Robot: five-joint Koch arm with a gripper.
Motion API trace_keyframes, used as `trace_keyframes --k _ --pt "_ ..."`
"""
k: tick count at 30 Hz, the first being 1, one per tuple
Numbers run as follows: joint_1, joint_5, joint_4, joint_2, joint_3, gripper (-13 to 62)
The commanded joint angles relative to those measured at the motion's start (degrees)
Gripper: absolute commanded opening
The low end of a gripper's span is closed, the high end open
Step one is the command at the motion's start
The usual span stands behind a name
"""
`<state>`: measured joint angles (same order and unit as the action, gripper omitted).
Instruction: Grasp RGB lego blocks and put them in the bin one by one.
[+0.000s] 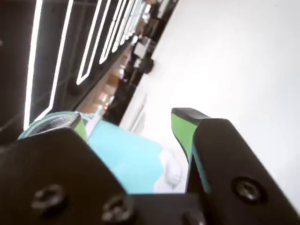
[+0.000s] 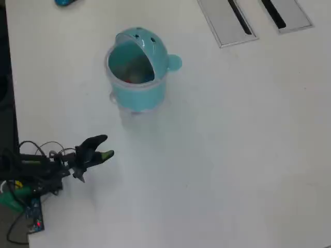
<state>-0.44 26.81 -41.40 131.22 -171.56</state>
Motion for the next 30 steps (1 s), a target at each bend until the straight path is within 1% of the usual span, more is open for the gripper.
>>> trace_keyframes --k 1,24,30 --pt "0.6 -3.0 -9.5 3.5 1.1 32.9" --pt "1.1 -8.6 -9.7 3.9 -10.0 33.0" --pt "1.4 -11.2 0.9 4.0 -10.1 34.8"
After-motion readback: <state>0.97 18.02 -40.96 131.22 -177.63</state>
